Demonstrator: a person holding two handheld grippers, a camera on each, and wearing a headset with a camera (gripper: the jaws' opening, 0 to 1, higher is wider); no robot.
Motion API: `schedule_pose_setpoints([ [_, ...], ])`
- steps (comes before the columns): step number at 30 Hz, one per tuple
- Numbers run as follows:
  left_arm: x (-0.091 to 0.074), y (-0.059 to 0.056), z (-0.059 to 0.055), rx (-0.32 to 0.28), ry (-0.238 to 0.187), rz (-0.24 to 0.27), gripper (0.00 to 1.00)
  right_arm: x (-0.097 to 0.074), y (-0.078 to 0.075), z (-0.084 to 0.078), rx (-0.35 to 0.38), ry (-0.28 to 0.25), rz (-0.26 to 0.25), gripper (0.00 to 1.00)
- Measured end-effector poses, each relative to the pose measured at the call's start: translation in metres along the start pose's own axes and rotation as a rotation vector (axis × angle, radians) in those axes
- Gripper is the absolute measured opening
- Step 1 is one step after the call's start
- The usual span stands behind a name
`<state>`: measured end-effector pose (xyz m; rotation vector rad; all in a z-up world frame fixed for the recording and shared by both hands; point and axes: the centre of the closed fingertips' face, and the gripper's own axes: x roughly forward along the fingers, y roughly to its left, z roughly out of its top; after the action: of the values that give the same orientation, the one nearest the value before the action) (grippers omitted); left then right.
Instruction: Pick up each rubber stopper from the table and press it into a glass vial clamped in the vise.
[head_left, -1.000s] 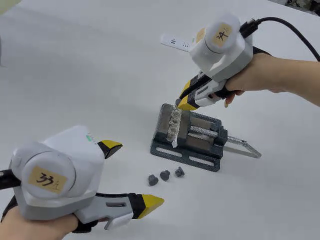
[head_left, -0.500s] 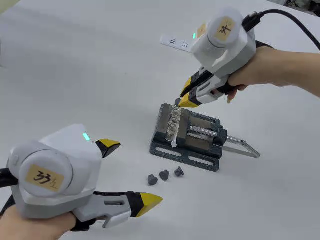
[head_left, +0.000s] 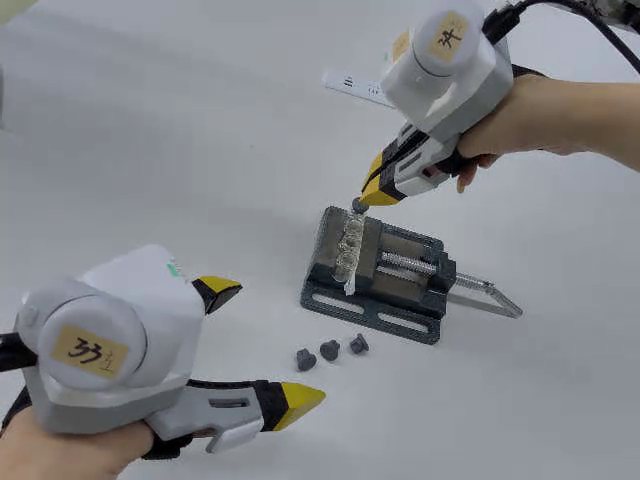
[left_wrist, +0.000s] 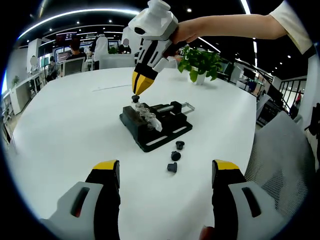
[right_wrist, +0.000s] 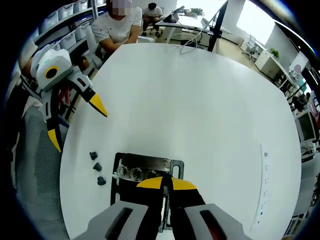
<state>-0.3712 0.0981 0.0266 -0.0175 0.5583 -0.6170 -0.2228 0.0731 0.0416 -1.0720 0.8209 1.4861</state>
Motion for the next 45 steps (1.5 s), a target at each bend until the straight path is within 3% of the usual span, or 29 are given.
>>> schedule_pose_setpoints([
  [12,0.003,0.001,-0.005,-0.009,0.009,-0.007,0.73,0.003,0.0,-0.003,-0.002,0.014,0.012,0.0],
  [18,0.005,-0.001,-0.004,-0.009,0.014,-0.015,0.73,0.006,-0.002,-0.004,-0.08,0.101,0.039,0.0],
  [27,0.008,-0.001,-0.006,-0.017,0.022,-0.022,0.73,0.005,0.001,-0.004,-0.115,0.14,0.053,0.0],
  [34,0.011,0.0,-0.007,-0.017,0.028,-0.027,0.73,0.005,0.002,-0.008,-0.075,0.139,0.057,0.0],
  [45,0.014,0.001,-0.011,-0.035,0.032,-0.025,0.73,0.006,0.002,-0.008,-0.075,0.162,0.087,0.0],
])
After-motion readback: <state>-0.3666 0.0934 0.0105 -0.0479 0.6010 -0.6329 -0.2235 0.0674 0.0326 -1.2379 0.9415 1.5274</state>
